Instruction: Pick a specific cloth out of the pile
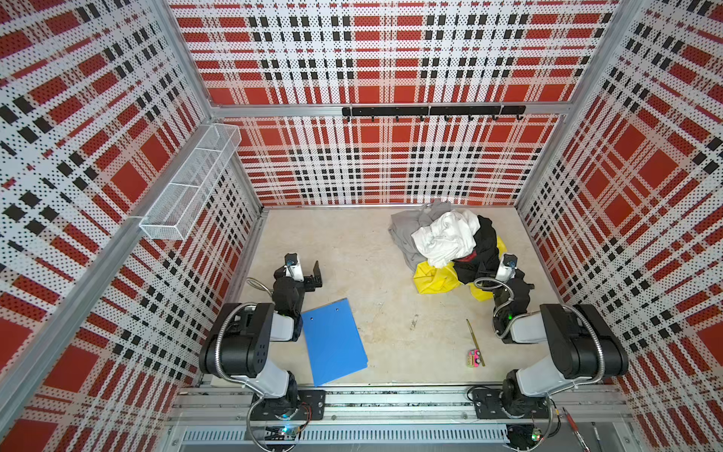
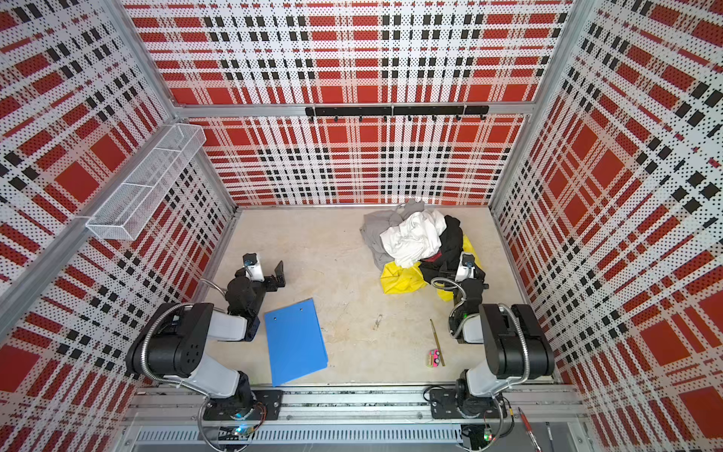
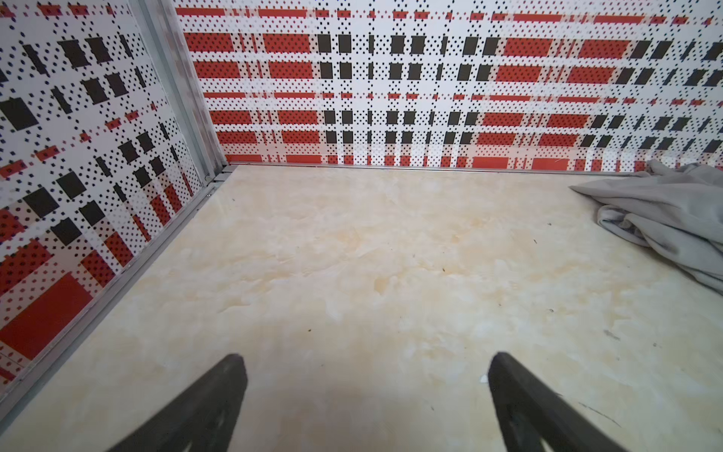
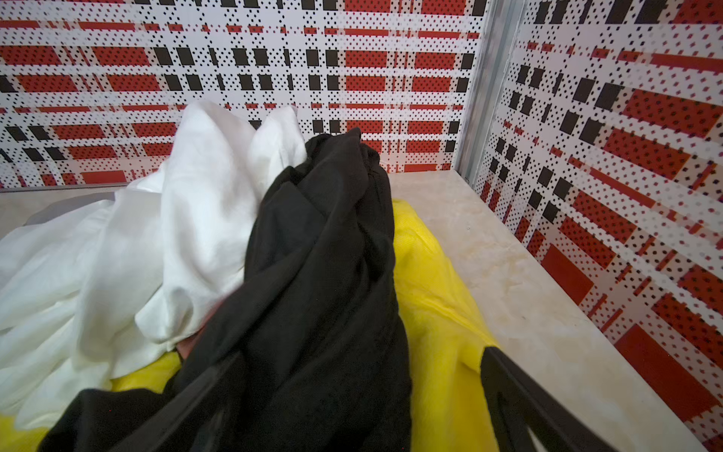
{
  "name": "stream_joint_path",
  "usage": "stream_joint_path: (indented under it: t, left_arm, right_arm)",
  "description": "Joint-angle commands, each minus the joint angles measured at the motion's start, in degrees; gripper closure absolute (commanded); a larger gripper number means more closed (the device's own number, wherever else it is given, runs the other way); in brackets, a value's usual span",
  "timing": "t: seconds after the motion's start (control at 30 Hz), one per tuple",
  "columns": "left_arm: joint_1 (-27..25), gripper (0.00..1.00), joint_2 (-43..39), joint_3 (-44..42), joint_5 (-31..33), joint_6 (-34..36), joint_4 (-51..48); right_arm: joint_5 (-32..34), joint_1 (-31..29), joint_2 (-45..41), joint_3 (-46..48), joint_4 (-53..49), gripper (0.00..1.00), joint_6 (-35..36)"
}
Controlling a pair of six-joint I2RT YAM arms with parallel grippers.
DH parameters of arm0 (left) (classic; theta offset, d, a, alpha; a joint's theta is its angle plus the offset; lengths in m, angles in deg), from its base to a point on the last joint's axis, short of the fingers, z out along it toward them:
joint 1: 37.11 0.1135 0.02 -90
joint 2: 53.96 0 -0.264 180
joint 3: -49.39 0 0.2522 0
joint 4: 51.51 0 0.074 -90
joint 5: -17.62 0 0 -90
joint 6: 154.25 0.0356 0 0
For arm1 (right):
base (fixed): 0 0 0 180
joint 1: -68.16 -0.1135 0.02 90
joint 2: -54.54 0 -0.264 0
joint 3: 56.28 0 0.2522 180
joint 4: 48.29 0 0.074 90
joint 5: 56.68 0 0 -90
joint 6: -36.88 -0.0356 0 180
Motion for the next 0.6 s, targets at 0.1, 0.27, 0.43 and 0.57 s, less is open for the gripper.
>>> stream_joint_path:
  t: [0.1, 0.27, 0.43, 0.57]
  left_arm:
    - [0.27, 0.01, -0.12, 0.80, -0.22, -0.42, 1.80]
    - [-1.02, 0.01, -0.16, 0.19, 1.87, 0.55, 2.85]
    - [-1.07, 0.01, -0.13, 0.28, 1.88, 0.53, 2.85]
    - [-0.93, 0.01, -0.12, 0.28, 1.72, 0.54, 2.77]
  right_arm:
    - [-0.45, -0.26, 0.33, -0.88, 2.18, 0.00, 0.73]
    - [-0.46, -0.25, 0.33, -0.87, 2.19, 0.00, 0.78]
    - [-0.44, -0.25, 0.33, -0.80, 2.19, 0.00, 0.78]
    - [-0.45, -0.25, 0.33, -0.83, 2.19, 0.00, 0.77]
